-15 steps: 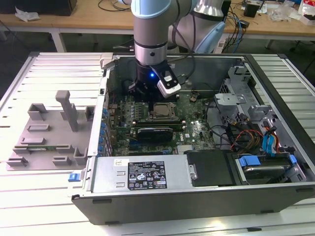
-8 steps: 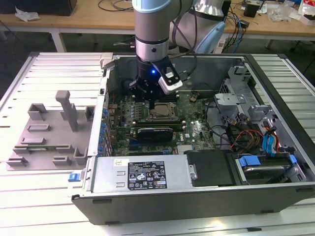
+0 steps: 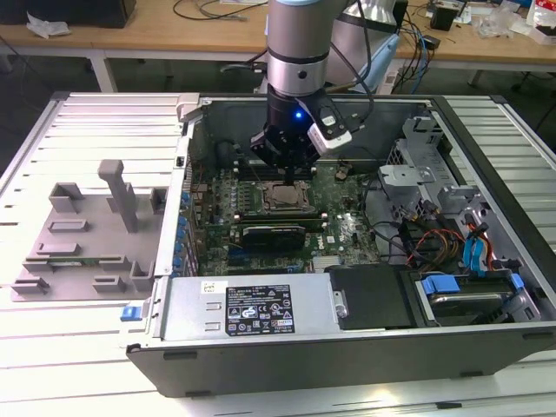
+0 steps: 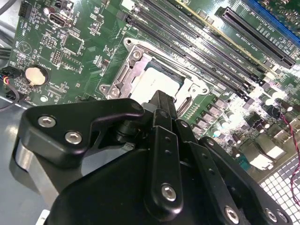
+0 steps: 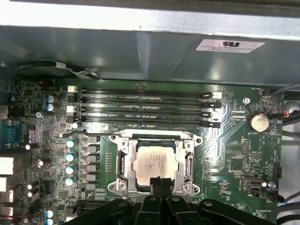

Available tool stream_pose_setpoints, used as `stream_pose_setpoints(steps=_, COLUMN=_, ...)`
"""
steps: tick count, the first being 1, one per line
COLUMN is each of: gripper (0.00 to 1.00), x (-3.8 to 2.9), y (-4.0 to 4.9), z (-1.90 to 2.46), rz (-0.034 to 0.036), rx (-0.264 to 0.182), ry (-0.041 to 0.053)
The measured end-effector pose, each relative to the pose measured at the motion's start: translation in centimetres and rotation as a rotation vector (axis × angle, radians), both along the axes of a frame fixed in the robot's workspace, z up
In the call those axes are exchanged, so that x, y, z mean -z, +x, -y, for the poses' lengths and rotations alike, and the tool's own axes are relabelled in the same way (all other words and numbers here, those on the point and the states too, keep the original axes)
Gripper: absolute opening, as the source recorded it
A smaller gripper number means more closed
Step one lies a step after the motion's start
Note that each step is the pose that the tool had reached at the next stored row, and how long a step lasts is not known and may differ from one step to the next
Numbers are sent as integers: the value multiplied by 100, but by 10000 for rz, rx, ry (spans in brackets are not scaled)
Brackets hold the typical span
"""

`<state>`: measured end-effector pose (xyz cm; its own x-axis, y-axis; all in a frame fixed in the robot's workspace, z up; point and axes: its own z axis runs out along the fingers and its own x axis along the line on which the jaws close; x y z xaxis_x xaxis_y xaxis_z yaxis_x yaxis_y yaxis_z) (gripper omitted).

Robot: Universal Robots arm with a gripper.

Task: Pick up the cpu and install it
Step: 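Install the first cpu locking lever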

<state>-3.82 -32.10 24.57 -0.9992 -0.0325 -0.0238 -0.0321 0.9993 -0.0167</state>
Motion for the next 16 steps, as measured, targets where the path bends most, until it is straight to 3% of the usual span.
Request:
stream_pose_setpoints(steps=12, gripper=11, x=-3, y=0, z=0, rz=0, rx=-1, ry=0)
stream_pose_setpoints(steps=16, gripper=11, x=-3, y=-46, z=-4, rz=0, rx=0, ry=-1)
